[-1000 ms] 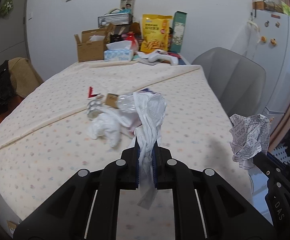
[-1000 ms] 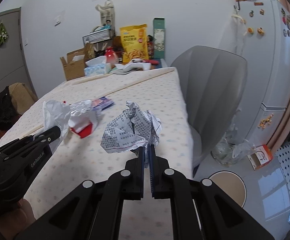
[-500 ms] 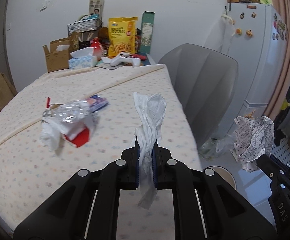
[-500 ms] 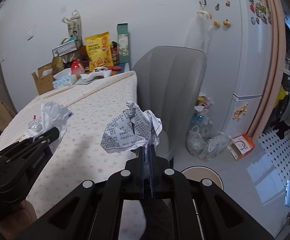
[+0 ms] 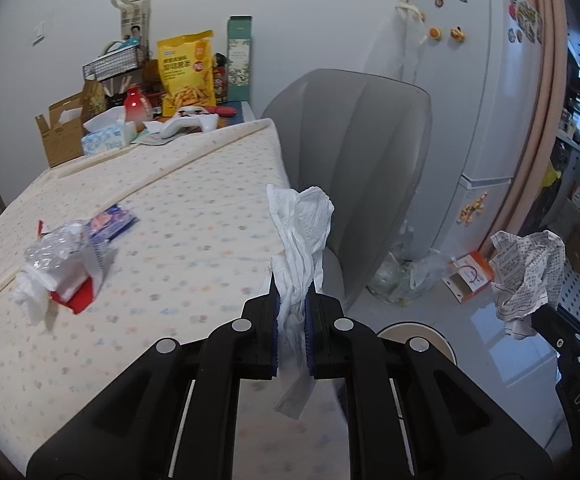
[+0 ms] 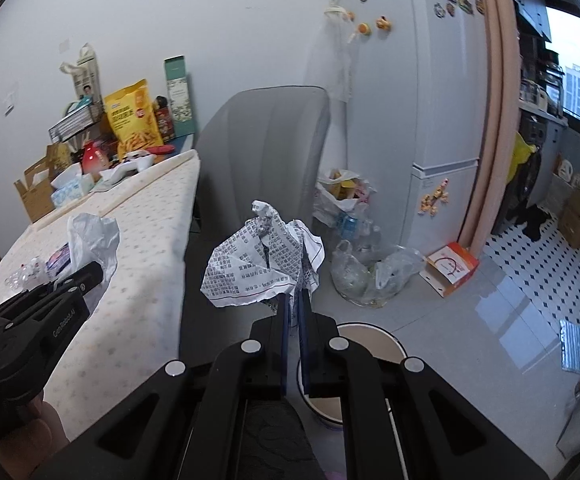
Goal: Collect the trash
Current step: 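Carry the tissue and printed paper in both tools over the trash bin, then open the right tool over the bin while the left tool releases tissue, then move both open tools back to the table toward the remaining trash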
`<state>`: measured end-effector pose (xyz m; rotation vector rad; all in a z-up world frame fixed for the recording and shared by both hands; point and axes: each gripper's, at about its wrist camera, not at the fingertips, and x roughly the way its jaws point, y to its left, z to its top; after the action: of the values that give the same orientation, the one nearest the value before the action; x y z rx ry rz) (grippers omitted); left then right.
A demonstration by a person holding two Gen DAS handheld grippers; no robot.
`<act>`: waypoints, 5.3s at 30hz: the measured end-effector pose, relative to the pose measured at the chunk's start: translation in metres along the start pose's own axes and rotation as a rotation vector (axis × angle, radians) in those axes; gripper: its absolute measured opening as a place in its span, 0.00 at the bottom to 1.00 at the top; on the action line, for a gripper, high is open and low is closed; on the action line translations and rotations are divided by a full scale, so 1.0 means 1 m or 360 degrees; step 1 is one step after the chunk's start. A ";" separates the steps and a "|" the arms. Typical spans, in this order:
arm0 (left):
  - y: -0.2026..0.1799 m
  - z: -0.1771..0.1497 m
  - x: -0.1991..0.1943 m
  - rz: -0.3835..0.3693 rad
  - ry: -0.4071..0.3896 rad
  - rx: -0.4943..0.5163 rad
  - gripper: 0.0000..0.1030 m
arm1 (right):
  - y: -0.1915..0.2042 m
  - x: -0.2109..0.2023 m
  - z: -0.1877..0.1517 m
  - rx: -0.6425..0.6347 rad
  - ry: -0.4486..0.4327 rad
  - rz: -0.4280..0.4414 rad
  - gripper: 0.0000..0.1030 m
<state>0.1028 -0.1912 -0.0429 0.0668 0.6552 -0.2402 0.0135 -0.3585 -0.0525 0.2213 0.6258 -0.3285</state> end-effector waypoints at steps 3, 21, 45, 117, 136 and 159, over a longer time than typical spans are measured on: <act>-0.026 0.002 0.008 -0.0036 0.0014 0.0058 0.10 | -0.019 0.007 0.001 0.0044 0.0015 -0.0030 0.06; -0.120 -0.009 0.084 -0.0153 0.0219 0.0249 0.10 | -0.114 0.084 -0.022 0.0257 0.0223 -0.0166 0.06; -0.151 -0.019 0.149 -0.0139 0.0388 0.0327 0.10 | -0.143 0.153 -0.031 0.0348 0.0355 -0.0172 0.49; 0.185 0.001 -0.062 0.0233 -0.0184 -0.0382 0.95 | 0.146 -0.037 0.007 -0.0188 -0.0127 0.0124 0.93; 0.284 -0.015 -0.083 0.0464 -0.0188 -0.0525 0.95 | 0.243 -0.031 0.005 -0.0343 -0.0106 0.0374 0.93; 0.342 -0.023 -0.039 0.0572 -0.0058 -0.0620 0.94 | 0.322 0.030 0.001 -0.0488 0.0114 0.0544 0.80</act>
<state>0.1419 0.1519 -0.0417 -0.1929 0.6322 0.2338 0.1546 -0.0675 -0.0364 0.0433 0.6875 0.1062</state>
